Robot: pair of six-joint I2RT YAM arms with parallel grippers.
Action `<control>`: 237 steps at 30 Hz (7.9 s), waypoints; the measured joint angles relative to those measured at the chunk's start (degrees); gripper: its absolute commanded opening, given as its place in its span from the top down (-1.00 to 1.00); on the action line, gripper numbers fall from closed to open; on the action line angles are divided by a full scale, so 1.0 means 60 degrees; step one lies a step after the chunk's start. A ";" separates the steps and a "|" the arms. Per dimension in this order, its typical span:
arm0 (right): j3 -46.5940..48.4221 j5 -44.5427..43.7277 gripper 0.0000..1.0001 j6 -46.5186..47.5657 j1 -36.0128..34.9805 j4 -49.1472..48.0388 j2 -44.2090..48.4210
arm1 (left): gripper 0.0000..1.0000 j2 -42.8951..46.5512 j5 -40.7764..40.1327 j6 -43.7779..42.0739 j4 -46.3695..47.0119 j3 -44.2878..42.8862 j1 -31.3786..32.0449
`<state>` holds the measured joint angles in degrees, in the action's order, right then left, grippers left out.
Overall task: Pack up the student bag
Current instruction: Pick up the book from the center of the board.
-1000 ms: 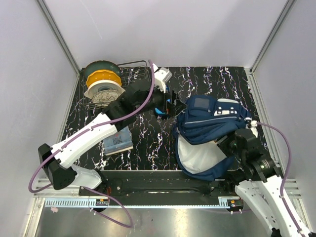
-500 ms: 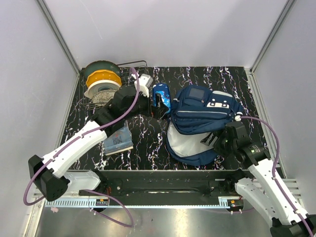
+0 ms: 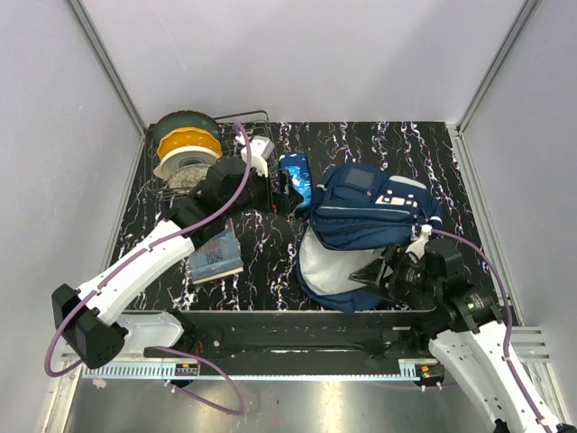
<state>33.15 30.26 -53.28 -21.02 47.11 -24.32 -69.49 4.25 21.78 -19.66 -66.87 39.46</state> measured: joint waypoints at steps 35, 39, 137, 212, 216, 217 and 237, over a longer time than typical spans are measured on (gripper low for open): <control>-0.0656 -0.2000 -0.52 0.0157 0.0823 -0.1512 -0.3060 | -0.98 0.0692 -0.0095 0.0204 -0.0251 0.0827 -0.0401; -0.1064 -0.1749 -0.47 -0.0040 0.0820 -0.0892 -0.0823 | -0.98 0.0477 -0.0015 0.0302 -0.0171 0.0954 -0.0521; 0.5832 -0.2018 1.00 0.0463 -0.5096 -0.7286 -1.4247 | -0.98 0.3169 0.3381 0.3293 0.1712 0.7224 -0.6991; 0.2845 -0.3271 0.91 0.1978 -0.4783 -0.5850 -0.5410 | -0.59 0.1392 0.7384 0.2874 0.5209 0.3493 -0.3563; 0.2845 -0.3253 0.91 0.1934 -0.4754 -0.5850 -0.5402 | -0.57 0.1392 0.7413 0.2998 0.5370 0.3508 -0.3563; 0.2845 -0.3177 0.92 0.1927 -0.4750 -0.5880 -0.5406 | -0.57 0.1388 0.7417 0.3067 0.5472 0.3530 -0.3566; 0.2645 -0.2324 -0.52 0.1698 -0.4699 -0.6612 -0.5880 | 1.00 0.1151 0.7537 0.3785 0.6393 0.3610 -0.3585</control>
<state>49.01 16.32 -43.09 -49.21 7.44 -59.59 -62.59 49.47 44.49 18.70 -45.21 17.96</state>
